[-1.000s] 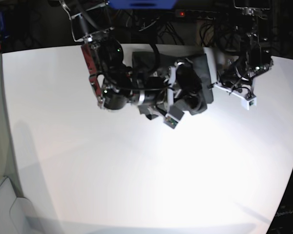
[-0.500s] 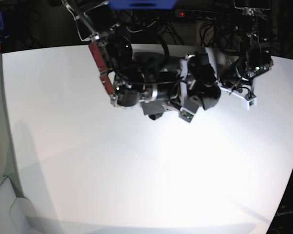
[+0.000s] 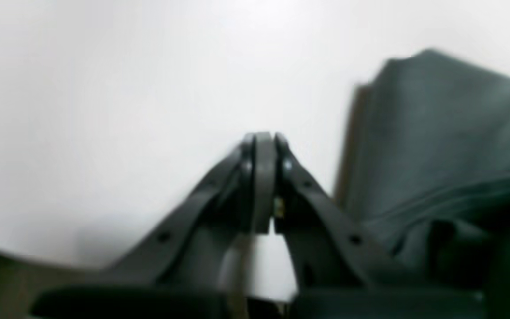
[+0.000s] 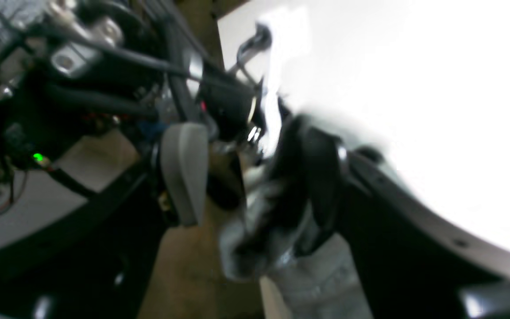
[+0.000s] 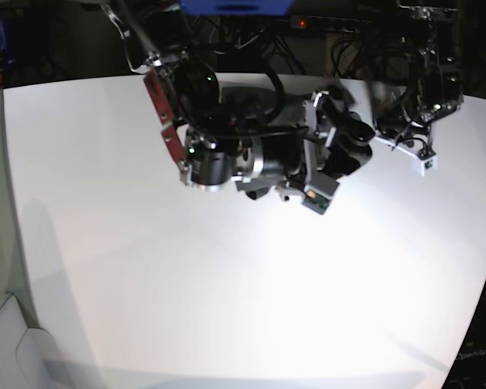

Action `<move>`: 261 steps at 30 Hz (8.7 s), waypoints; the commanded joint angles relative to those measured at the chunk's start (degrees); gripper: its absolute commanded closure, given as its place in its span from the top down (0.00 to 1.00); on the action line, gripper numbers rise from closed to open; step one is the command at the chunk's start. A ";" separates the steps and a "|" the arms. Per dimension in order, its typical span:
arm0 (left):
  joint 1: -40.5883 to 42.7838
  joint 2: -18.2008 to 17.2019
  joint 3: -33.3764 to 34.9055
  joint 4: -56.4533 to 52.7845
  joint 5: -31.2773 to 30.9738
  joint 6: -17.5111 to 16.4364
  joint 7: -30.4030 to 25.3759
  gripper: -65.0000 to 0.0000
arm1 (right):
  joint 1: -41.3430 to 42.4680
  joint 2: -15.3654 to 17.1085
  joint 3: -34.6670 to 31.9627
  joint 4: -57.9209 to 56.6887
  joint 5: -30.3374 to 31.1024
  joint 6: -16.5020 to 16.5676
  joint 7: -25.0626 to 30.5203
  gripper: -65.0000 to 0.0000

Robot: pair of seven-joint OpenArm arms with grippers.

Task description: Layout the t-shirt on the table in an organized manner, then fold the t-shirt properly

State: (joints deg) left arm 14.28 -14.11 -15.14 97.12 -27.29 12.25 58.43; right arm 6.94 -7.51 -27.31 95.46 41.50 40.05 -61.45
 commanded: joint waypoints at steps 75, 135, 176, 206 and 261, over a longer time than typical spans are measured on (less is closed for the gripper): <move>4.13 2.28 -3.28 6.22 -23.13 0.01 1.83 0.97 | 2.42 15.90 5.73 -6.45 1.36 -0.05 5.23 0.40; -41.67 2.20 56.59 -30.09 15.73 -31.28 -15.31 0.01 | -10.76 33.75 52.58 -6.36 1.71 -0.05 5.23 0.08; -41.93 13.71 53.25 -36.33 52.21 -46.05 -22.43 1.00 | -15.86 31.73 53.46 -0.56 1.63 -0.05 5.14 0.08; -38.42 16.70 29.51 -14.35 58.37 -46.14 -22.08 1.00 | -15.16 26.36 48.10 -0.03 1.63 -0.05 4.53 0.08; -14.94 6.06 -22.09 7.54 56.52 -46.84 -3.97 1.00 | -13.75 21.35 21.90 3.22 1.36 -0.05 12.53 0.08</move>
State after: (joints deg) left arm -0.10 -7.09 -37.01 103.42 28.75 -35.09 54.98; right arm -7.35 13.65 -5.48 97.47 41.15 39.59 -50.41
